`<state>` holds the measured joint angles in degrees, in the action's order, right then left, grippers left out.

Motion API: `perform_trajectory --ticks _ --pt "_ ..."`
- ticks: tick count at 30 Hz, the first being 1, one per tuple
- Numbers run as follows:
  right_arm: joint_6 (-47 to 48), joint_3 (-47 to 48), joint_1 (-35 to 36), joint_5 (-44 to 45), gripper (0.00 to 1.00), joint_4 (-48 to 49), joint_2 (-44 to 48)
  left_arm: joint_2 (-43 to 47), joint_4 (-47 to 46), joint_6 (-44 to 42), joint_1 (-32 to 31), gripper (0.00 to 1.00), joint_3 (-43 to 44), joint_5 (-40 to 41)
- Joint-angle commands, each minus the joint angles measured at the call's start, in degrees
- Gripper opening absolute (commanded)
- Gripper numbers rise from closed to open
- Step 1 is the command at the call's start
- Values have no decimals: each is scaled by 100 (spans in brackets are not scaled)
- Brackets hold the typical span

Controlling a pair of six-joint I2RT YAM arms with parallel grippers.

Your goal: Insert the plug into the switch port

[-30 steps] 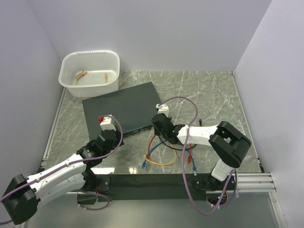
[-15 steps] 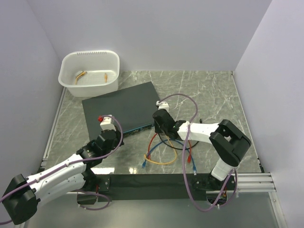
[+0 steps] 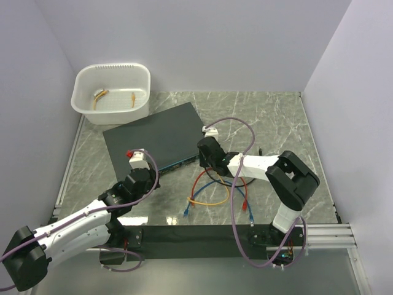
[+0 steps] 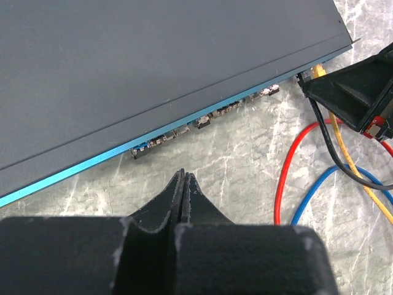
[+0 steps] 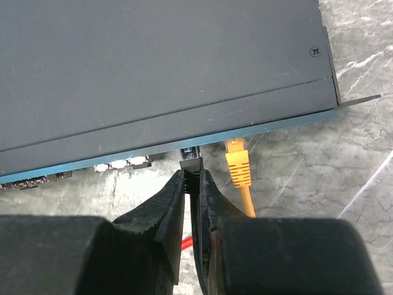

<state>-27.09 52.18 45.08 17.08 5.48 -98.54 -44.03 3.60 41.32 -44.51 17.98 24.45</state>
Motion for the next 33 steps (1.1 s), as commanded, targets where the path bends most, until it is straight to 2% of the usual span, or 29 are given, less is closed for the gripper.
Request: perform_trajectory --ticks 1,6,11,16,23,28,30,31,32,33 --pt "46 520 -157 568 0 1404 283 52 -219 -19 -31 1 -14 104" --pt "423 468 -157 709 0 1737 423 70 -210 -10 -23 0 -22 113" --pt "705 108 -166 551 0 2492 713 53 -219 -19 -31 1 -22 104" --pt "793 38 -228 366 0 2748 845 26 -219 -10 -22 0 -14 122" --pt "758 126 -237 287 0 2625 494 35 -219 -10 -31 1 -14 122" --pt "626 46 -237 304 0 2284 564 26 -228 -27 -23 0 -14 113" --pt "644 38 -219 383 6 2116 713 35 -228 -28 -23 1 -14 104" --pt "670 11 -228 427 19 1924 783 52 -236 -28 -31 1 -22 95" --pt "679 20 -236 480 27 1800 906 44 -236 -28 -23 0 -14 95" --pt "661 3 -228 533 39 1669 985 44 -236 -28 -31 1 -22 95"
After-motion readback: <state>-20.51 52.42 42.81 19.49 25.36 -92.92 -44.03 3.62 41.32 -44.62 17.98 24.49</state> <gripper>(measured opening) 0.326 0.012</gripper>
